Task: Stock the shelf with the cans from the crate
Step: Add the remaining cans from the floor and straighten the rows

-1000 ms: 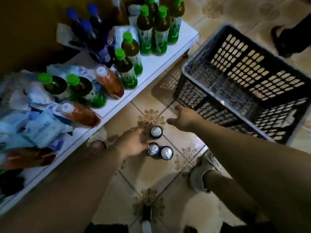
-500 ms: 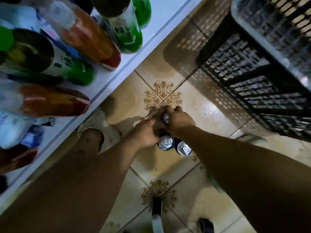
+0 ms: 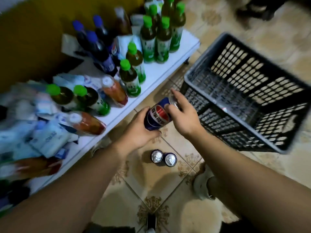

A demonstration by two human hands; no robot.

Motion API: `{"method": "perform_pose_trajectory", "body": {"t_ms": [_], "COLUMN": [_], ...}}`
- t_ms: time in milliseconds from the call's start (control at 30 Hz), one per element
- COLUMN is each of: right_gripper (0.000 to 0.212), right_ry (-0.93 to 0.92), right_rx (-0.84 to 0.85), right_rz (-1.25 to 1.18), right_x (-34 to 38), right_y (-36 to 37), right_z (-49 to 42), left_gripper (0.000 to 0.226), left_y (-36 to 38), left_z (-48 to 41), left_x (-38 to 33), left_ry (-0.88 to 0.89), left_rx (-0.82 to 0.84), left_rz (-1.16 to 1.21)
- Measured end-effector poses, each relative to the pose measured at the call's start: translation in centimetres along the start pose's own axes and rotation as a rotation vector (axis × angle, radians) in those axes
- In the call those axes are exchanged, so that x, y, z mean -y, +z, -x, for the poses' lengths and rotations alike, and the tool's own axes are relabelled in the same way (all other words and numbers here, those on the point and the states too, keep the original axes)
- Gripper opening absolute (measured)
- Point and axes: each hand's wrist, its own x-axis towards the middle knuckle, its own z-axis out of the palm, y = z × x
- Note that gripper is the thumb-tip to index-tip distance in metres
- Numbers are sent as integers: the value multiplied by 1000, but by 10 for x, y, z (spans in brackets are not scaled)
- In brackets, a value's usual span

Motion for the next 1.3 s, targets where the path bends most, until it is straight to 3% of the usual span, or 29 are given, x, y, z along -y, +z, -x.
{"method": "perform_pose_trajectory", "body": {"t_ms": [133, 300, 433, 600, 833, 1000, 1133, 1300], "right_gripper": [66, 37, 17, 17, 36, 42, 49, 56], "right_ry": [-100, -191, -308, -509, -665, -682, -689, -733], "right_rx": [-94, -51, 21, 141, 365, 469, 498, 551], "right_rz": [-265, -560, -575, -438, -210, -134, -151, -137], "right_x": [86, 195, 273, 339, 378, 384, 394, 407], "right_y": [-15, -24, -15, 21, 115, 189, 226, 262], "right_z": [50, 118, 177, 233, 265, 269, 266, 258], "left_gripper": [96, 79, 84, 65, 75, 85, 68, 64], "left_y": [-47, -99, -138, -182, -250, -309, -352, -396], "left_z": [63, 159, 234, 307, 374, 407, 427, 439], "left_x": [-70, -144, -177, -181, -128, -67, -21, 14], "left_ry": [175, 372, 467, 521, 366, 62, -165, -373], "left_rx": [-104, -239, -393, -514, -674, -837, -874, -873], "left_rz": [51, 124, 188, 222, 119, -310, -605, -741]}}
